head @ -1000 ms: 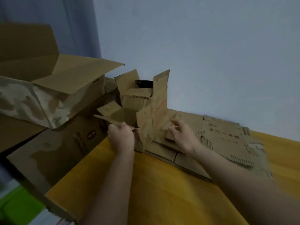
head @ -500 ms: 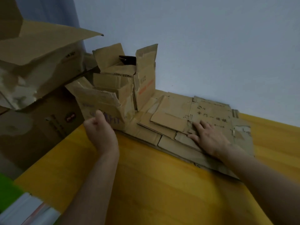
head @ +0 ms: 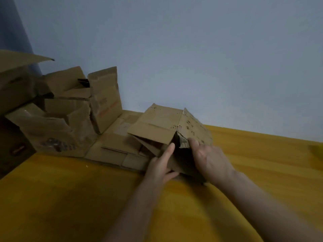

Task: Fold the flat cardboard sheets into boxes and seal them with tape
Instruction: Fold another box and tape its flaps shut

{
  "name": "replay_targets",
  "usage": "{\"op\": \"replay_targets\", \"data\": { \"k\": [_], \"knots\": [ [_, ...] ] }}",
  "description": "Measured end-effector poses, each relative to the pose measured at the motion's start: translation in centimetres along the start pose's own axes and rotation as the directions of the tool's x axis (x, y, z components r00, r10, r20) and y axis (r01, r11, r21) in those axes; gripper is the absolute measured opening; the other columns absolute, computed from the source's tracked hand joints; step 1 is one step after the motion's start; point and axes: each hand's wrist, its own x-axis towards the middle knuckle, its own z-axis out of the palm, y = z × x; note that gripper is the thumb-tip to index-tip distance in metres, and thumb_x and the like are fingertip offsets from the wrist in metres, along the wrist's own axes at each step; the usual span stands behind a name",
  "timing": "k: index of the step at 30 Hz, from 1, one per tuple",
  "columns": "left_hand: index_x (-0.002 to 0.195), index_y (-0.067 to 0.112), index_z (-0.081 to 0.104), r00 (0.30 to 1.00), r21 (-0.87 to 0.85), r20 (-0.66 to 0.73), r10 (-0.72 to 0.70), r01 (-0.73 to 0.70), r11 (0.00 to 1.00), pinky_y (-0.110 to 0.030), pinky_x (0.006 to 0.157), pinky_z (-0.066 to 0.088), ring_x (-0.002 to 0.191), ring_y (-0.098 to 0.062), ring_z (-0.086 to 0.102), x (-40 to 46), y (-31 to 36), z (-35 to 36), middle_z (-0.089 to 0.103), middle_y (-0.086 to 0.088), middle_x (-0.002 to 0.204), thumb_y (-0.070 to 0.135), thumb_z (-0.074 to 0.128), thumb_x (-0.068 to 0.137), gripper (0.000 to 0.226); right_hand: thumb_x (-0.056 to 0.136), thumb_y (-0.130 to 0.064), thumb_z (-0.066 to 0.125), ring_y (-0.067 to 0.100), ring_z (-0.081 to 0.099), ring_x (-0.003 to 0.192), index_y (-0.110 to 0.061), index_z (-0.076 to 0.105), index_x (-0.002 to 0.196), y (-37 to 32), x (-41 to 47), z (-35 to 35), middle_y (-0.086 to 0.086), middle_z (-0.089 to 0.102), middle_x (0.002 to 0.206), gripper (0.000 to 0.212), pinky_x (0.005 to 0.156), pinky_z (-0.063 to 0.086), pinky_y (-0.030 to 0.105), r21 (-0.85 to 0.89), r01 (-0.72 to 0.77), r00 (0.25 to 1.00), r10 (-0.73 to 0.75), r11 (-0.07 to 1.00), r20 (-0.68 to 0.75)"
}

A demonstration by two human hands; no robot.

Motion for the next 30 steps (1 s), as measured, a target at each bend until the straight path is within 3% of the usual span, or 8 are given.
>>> {"op": "replay_targets", "data": {
  "k": [2, 5, 10, 15, 19, 24, 28, 30],
  "knots": [
    [0.14, 0.02, 0.042, 0.986, 0.092, -0.146, 0.086, -0.073, 0.993, -0.044, 0.103, 0.045, 0.123, -0.027, 0.05, -0.2, -1.3, 2.6, 0.051, -0.004, 0.135, 0.038, 0.073, 0.081, 0.069, 0.092, -0.009, 0.058, 0.017, 0.049, 0.058, -0.004, 0.049, 0.126, 0.8, -2.9, -1.5, 0.005, 0.063, 0.081, 0.036, 0.05, 0.037, 0.026, 0.112, -0.046, 0.997, 0.052, 0.993, -0.057],
    [0.145, 0.024, 0.034, 0.966, 0.256, -0.159, 0.206, -0.161, 0.953, -0.05, 0.106, 0.041, 0.129, -0.027, 0.046, -1.0, -3.4, 6.0, 0.046, -0.003, 0.142, 0.023, 0.064, 0.09, 0.063, 0.098, -0.01, 0.043, 0.022, 0.058, 0.072, -0.014, 0.044, 0.137, 2.9, -7.0, -2.9, 0.008, 0.065, 0.095, 0.039, 0.056, 0.044, 0.027, 0.337, -0.246, 0.951, 0.294, 0.909, -0.1],
    [0.134, 0.02, 0.046, 0.952, 0.182, -0.033, 0.304, -0.294, 0.938, -0.03, 0.062, 0.06, 0.106, -0.026, 0.062, -3.6, -4.2, 11.0, 0.056, -0.006, 0.126, 0.007, 0.043, 0.099, 0.037, 0.101, -0.015, 0.039, 0.024, 0.058, 0.086, -0.025, 0.037, 0.143, 6.5, -13.0, -4.4, 0.011, 0.064, 0.109, 0.044, 0.073, 0.052, 0.038, 0.501, -0.391, 0.856, 0.505, 0.772, -0.111],
    [0.115, 0.023, 0.052, 0.911, 0.412, -0.062, 0.408, -0.349, 0.842, -0.047, 0.096, 0.05, 0.108, -0.026, 0.061, -6.7, -4.1, 14.8, 0.062, -0.005, 0.114, 0.023, 0.045, 0.1, 0.016, 0.092, -0.018, 0.058, 0.027, 0.059, 0.111, -0.029, 0.017, 0.149, 6.9, -17.8, -4.8, 0.007, 0.058, 0.13, 0.072, 0.088, 0.052, 0.039, 0.49, -0.36, 0.886, 0.455, 0.794, -0.086],
    [0.122, 0.018, 0.048, 0.905, 0.255, -0.029, 0.423, -0.403, 0.879, -0.033, 0.087, 0.054, 0.105, -0.022, 0.062, -7.9, -3.8, 16.8, 0.059, -0.002, 0.115, 0.018, 0.049, 0.1, 0.022, 0.092, -0.017, 0.057, 0.022, 0.053, 0.118, -0.03, 0.017, 0.149, 7.7, -21.0, -4.5, 0.004, 0.052, 0.137, 0.071, 0.092, 0.047, 0.034, 0.502, -0.418, 0.867, 0.498, 0.757, -0.03],
    [0.111, 0.011, 0.054, 0.942, -0.067, 0.142, 0.304, -0.297, 0.952, -0.034, 0.076, 0.056, 0.097, -0.023, 0.069, -8.4, -4.7, 17.8, 0.066, -0.015, 0.117, 0.009, 0.049, 0.098, 0.014, 0.092, -0.003, 0.048, 0.023, 0.043, 0.125, -0.026, -0.002, 0.153, 7.2, -22.8, -4.7, 0.004, 0.029, 0.153, 0.082, 0.086, 0.037, 0.026, 0.349, -0.298, 0.914, 0.371, 0.888, -0.162],
    [0.125, 0.006, 0.058, 0.877, -0.183, 0.447, 0.176, -0.102, 0.978, -0.04, 0.084, 0.056, 0.109, -0.027, 0.066, -9.2, -5.1, 17.3, 0.067, -0.016, 0.119, 0.041, 0.062, 0.09, 0.05, 0.095, 0.0, 0.047, 0.023, 0.014, 0.144, -0.028, -0.018, 0.149, 6.0, -23.3, -4.1, 0.007, 0.002, 0.16, 0.09, 0.115, 0.024, 0.033, 0.309, -0.304, 0.931, 0.35, 0.901, -0.104],
    [0.124, 0.006, 0.058, 0.847, -0.124, 0.501, 0.181, -0.136, 0.983, -0.041, 0.09, 0.054, 0.114, -0.029, 0.062, -9.5, -5.7, 17.6, 0.066, -0.016, 0.121, 0.035, 0.078, 0.078, 0.059, 0.097, -0.003, 0.046, 0.024, 0.008, 0.146, -0.026, -0.023, 0.147, 5.9, -23.4, -3.8, 0.011, -0.003, 0.16, 0.088, 0.118, 0.016, 0.036, 0.268, -0.312, 0.94, 0.336, 0.912, -0.051]
  ]
}}
